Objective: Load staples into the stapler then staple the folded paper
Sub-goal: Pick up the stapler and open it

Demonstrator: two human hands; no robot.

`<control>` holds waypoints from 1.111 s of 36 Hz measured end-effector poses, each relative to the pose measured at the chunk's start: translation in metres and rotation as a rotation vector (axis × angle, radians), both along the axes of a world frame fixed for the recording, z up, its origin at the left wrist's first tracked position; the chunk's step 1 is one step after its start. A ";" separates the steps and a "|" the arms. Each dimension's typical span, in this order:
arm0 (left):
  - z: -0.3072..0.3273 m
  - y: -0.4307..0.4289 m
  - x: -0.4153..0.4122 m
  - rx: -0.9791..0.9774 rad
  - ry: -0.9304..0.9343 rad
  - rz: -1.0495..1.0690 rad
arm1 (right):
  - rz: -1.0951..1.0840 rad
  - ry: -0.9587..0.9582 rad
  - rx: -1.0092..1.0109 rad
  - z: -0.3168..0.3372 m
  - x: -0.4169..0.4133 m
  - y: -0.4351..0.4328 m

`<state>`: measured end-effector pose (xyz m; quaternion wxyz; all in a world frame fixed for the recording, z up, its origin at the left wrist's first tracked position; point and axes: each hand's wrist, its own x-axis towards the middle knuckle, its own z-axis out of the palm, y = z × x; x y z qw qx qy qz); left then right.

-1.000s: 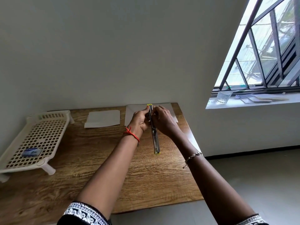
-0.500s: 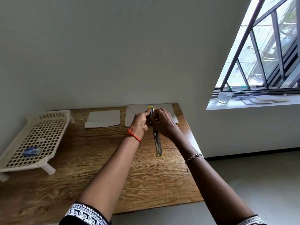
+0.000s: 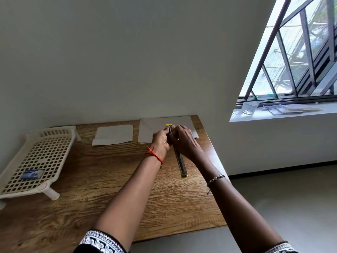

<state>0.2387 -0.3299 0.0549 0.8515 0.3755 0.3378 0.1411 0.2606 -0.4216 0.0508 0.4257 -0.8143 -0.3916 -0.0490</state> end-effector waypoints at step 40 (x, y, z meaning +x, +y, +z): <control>-0.074 0.019 -0.024 -0.202 0.070 0.084 | -0.176 0.245 -0.069 -0.075 -0.019 -0.024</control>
